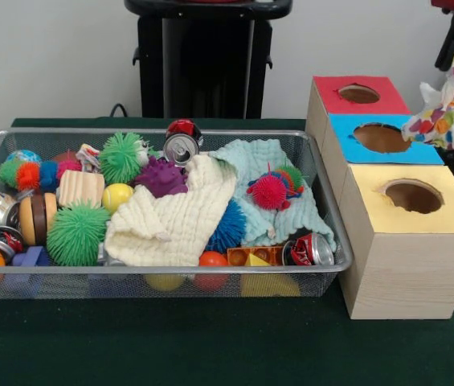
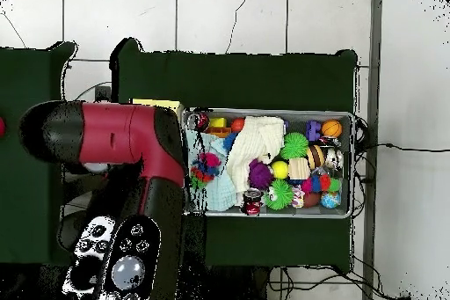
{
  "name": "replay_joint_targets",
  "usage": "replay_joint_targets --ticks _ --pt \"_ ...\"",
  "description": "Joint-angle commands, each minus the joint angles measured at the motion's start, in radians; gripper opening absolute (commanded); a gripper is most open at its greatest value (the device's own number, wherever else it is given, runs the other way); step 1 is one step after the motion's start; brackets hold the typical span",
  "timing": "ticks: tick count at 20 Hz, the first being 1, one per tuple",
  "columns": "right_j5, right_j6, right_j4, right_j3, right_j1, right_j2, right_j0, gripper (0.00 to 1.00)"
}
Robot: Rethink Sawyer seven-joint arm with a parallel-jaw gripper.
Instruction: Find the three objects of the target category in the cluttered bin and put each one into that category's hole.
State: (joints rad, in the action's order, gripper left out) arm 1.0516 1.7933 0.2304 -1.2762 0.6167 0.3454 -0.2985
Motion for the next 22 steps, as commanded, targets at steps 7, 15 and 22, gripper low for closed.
replay_joint_targets --ticks 7,15,22 --pt "-0.048 0.154 -0.03 -0.145 -0.044 -0.057 0.041 0.0" --pt "-0.074 0.173 -0.019 -0.127 -0.075 -0.068 0.054 0.0" --pt "-0.076 0.195 -0.018 -0.08 -0.117 -0.064 0.061 0.0"
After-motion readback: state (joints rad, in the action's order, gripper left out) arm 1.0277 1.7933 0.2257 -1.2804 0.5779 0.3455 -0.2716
